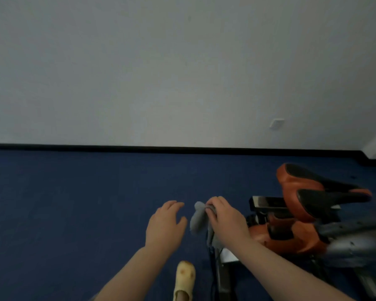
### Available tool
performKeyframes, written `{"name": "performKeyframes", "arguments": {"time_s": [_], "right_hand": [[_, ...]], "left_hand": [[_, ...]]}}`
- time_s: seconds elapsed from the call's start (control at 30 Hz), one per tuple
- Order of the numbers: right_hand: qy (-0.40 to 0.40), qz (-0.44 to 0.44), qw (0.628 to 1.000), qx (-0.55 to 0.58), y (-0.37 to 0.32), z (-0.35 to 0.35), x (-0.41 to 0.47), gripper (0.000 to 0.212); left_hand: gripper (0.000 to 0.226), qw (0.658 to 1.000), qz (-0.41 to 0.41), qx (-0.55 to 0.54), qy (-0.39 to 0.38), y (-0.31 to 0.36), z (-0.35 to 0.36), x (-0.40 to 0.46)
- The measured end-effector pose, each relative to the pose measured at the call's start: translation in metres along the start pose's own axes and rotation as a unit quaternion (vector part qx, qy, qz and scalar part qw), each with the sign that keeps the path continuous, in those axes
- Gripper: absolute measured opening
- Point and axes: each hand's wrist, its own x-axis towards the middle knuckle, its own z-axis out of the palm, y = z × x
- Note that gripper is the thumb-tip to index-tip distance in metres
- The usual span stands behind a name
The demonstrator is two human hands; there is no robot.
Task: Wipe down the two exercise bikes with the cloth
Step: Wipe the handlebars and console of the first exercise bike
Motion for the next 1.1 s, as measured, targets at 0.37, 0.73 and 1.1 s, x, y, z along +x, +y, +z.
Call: {"name": "performKeyframes", "arguments": {"time_s": [0.37,0.73,1.1], "right_hand": [[0.075,0.131,0.988,0.011,0.000,-0.012,0.158,0.017],[0.138,0.257,0.956,-0.009,-0.002,-0.038,0.277,0.017],[0.255,0.411,0.874,-0.045,0.014,-0.089,0.332,0.015]], "left_hand": [[0.046,0.990,0.106,0.082,-0.042,-0.003,-0.064,0.194],[0.046,0.955,0.252,0.092,-0.128,0.023,-0.093,0.370],[0.046,0.874,0.436,0.060,-0.207,0.121,-0.079,0.493]]}}
